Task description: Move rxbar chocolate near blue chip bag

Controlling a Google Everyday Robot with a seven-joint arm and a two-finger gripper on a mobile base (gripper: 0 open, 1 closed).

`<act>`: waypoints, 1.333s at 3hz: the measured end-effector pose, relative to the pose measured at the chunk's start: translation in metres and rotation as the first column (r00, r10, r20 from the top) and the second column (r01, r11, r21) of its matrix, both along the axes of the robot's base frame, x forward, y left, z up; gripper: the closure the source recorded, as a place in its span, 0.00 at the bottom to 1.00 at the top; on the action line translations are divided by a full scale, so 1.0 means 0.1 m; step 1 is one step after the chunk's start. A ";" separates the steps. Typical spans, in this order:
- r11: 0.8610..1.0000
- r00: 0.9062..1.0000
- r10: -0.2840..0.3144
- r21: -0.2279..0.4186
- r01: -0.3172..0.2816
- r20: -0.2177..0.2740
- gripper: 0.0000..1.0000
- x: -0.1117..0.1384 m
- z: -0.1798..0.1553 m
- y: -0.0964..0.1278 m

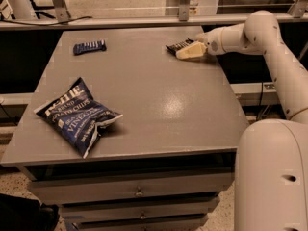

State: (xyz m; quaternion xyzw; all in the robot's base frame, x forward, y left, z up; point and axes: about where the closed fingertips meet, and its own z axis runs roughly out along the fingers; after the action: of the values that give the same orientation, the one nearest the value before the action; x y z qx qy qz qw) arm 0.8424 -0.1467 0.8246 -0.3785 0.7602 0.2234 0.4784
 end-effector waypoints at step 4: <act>0.981 0.978 0.182 0.055 -0.188 0.105 1.00 -0.49 0.78 0.23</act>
Offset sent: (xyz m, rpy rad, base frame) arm -0.0200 -0.0026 0.0740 0.0448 -0.1125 0.1110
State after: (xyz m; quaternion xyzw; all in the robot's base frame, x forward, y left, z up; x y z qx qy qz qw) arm 0.7933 -0.1238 0.9024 -0.4426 0.6893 0.2725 0.5047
